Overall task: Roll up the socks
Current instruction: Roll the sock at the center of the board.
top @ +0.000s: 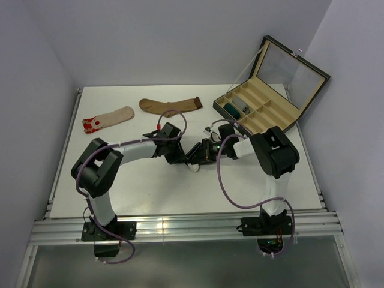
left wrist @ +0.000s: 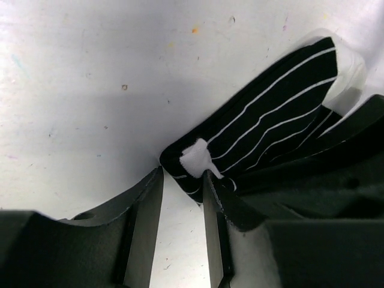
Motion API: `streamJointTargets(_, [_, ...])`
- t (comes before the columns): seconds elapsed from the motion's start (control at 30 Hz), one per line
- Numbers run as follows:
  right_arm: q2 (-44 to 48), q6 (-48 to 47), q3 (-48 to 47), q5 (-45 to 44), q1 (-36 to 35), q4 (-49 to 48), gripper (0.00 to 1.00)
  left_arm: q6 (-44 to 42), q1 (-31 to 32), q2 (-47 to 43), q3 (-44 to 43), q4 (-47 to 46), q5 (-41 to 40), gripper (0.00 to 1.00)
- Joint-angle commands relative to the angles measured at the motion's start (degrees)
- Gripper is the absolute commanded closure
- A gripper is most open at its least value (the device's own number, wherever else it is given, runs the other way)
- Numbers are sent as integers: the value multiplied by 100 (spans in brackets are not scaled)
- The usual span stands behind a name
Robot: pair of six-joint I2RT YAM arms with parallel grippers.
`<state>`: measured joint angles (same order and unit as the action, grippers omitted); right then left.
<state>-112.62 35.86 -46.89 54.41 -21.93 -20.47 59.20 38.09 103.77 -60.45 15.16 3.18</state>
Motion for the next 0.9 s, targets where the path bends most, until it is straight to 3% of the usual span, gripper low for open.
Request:
streamJointTargets(0.0, [608, -807, 14, -1194, -153, 718, 71, -347, 59, 355, -37, 558, -265, 61])
streamJointTargets(0.17, [1838, -1554, 154, -2591, -557, 1308, 58, -418, 50, 460, -37, 541, -186, 62])
streamJointTargets(0.37, [3008, -2626, 541, -4649, -1400, 1089, 55, -453, 59, 504, -116, 514, -142, 62])
streamJointTargets(0.63, [2738, -3260, 550, -5370, -2464, 939, 55, -471, 59, 548, -178, 497, -63, 62])
streamJointTargets(0.87, [2218, -3357, 436, -5723, -2579, 895, 55, -479, 59, 531, -187, 497, -46, 62])
